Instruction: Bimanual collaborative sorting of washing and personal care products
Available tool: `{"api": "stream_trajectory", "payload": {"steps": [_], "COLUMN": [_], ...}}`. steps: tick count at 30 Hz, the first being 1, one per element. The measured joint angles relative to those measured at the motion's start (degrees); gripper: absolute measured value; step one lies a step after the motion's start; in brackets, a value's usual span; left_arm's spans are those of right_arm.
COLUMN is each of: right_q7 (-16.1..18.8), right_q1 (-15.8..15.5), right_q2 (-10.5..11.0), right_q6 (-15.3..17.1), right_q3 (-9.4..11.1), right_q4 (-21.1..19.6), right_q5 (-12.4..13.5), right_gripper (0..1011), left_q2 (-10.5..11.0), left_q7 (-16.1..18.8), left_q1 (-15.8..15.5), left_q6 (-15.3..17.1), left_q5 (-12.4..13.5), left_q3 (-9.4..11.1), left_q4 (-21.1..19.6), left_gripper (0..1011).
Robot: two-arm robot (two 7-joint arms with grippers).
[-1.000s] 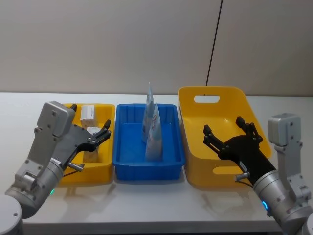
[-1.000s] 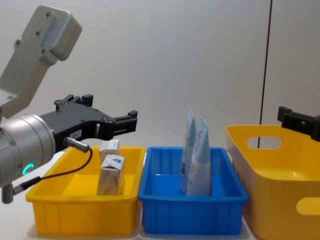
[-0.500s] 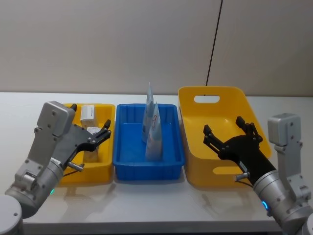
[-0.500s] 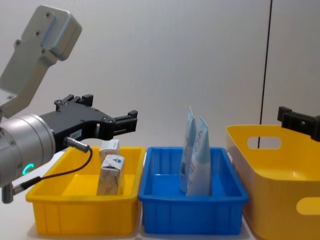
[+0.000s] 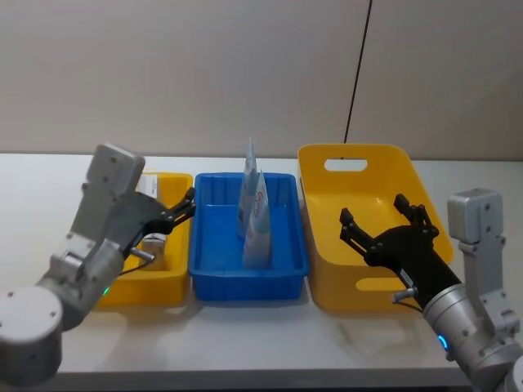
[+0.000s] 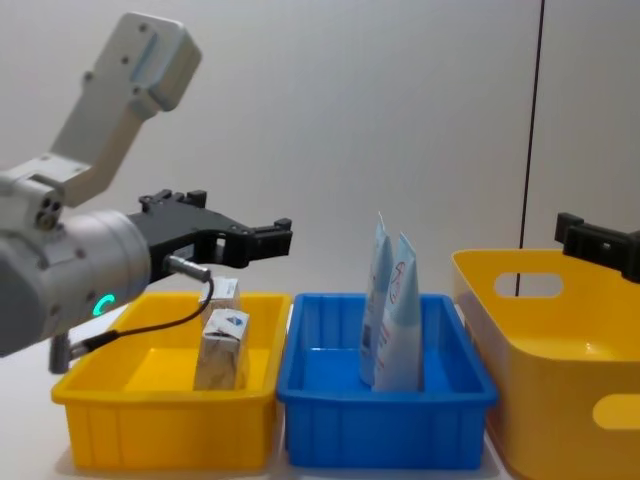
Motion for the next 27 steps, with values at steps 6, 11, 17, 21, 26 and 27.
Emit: {"api": "stream_trajectory", "payload": {"steps": [6,11,17,21,26,27], "right_q7": [0.00,0.00,0.00,0.00,0.00,0.00], "right_q1": [0.00,0.00,0.00,0.00,0.00,0.00], "right_q2": [0.00,0.00,0.00,0.00,0.00,0.00], "right_q6": [0.00,0.00,0.00,0.00,0.00,0.00], "right_q3": [0.00,0.00,0.00,0.00,0.00,0.00], "right_q4": [0.00,0.00,0.00,0.00,0.00,0.00], "right_q5": [0.00,0.00,0.00,0.00,0.00,0.00], "right_gripper": [1002,1002,1002,1002,1002,1002], "left_q2": [-1.61,-2.38,-2.41,-2.09,-1.67,-1.55], "left_q7": [-0.87,-1.76,-2.66,-2.83,-2.81,-2.75], "left_q1": [-3.48,-6.01,-7.59,-7.73,-7.38,-7.15], "left_q6": [5.54,11.43,18.77,22.71,26.33,27.54], "left_q5": [-0.05,0.03,0.27,0.37,0.52,0.59], "left_q3": [0.92,1.77,2.59,2.78,2.76,2.70], "left_q4": [1.94,2.49,1.15,-0.61,-2.71,-3.41], "left_gripper": [1001,1001,1001,1001,1001,1001]}}
